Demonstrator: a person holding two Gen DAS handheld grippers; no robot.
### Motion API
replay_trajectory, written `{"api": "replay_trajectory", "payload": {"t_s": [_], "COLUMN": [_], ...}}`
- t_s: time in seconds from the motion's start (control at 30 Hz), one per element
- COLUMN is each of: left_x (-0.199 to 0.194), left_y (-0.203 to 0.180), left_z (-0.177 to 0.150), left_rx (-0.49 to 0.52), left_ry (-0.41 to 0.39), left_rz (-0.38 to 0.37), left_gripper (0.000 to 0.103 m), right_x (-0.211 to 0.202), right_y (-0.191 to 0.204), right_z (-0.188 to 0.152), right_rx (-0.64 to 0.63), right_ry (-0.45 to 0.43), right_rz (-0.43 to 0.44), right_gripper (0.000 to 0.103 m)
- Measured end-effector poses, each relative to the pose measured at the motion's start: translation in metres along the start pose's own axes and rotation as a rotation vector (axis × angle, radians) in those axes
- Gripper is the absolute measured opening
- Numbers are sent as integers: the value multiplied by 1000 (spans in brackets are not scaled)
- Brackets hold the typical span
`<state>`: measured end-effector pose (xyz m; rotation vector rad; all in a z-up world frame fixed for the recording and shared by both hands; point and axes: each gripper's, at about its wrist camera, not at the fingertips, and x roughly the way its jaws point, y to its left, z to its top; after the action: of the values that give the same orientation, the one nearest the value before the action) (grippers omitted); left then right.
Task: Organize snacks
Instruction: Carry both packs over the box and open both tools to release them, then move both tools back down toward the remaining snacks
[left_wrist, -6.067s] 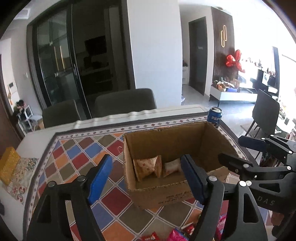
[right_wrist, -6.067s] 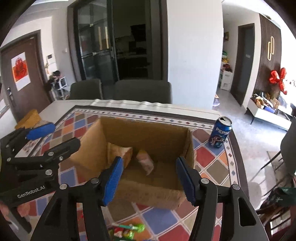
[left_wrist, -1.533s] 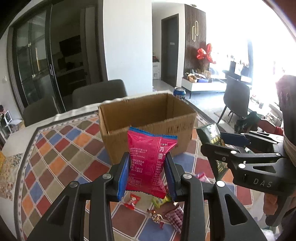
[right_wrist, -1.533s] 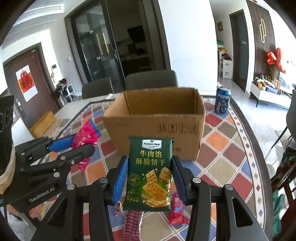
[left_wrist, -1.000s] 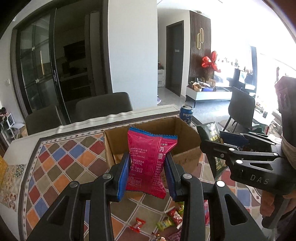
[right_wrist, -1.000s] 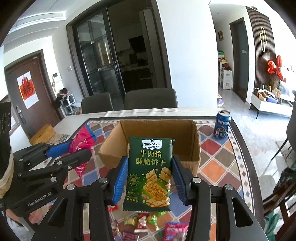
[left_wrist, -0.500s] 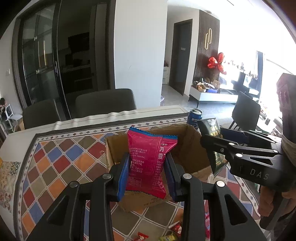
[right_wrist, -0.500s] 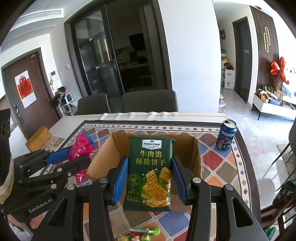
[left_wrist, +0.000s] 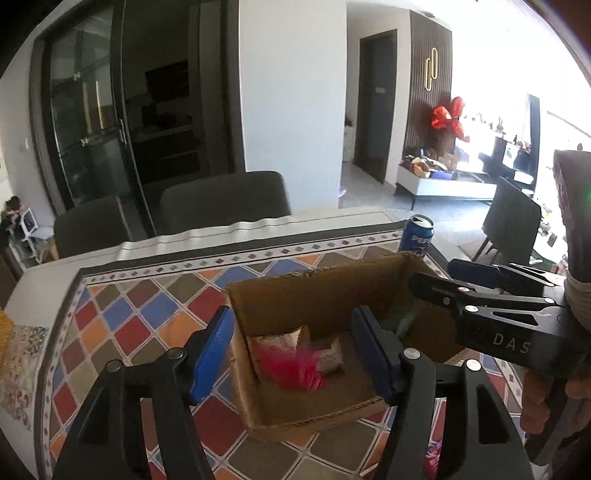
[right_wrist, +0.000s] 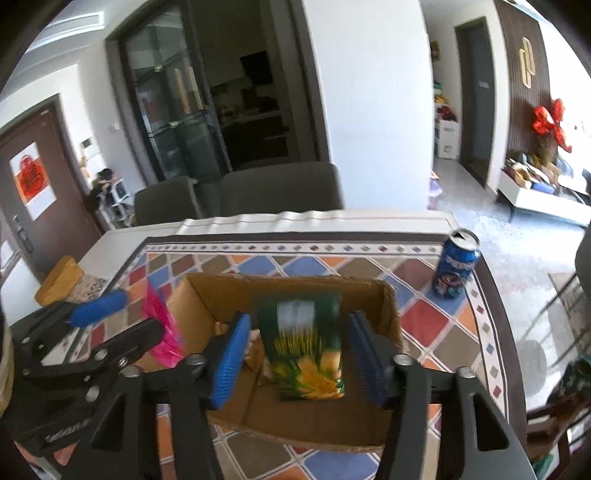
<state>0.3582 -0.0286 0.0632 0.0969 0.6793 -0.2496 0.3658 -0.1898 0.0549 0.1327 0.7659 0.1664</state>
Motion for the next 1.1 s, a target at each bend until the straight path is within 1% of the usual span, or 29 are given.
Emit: {"api": "replay_trajectory", "payload": {"t_s": [0.2, 0.3, 0.5, 0.67, 0.8, 0.87, 1.1], "left_x": [-18, -34, -70, -92, -106, -110, -112], "left_y": [-4, -6, -14, -23, -29, -31, -37], "left_z": [-11, -17, -27, -42, -57, -66, -97], "left_rx": [-6, -21, -31, -34, -51, -57, -79], "left_ry": [10, -7, -54, -70, -68, -61, -8], "left_rz": [19, 23, 54, 75, 74, 79, 88], "left_gripper": [66, 66, 70, 72, 74, 75, 75], "right_x": [-10, -26, -54, -78, -94, -100, -104], "right_y": [0, 4, 11, 13, 15, 15, 12], "right_z": [-12, -21, -36, -52, -67, -76, -104], "right_rx": [-15, -35, -51, -52, -59, -59, -38], "right_ry": [4, -7, -27, -41, -47, -44, -8], "right_rz": [2, 8, 18, 32, 19, 18, 10], "right_gripper": [59, 59, 59, 59, 59, 64, 64]}}
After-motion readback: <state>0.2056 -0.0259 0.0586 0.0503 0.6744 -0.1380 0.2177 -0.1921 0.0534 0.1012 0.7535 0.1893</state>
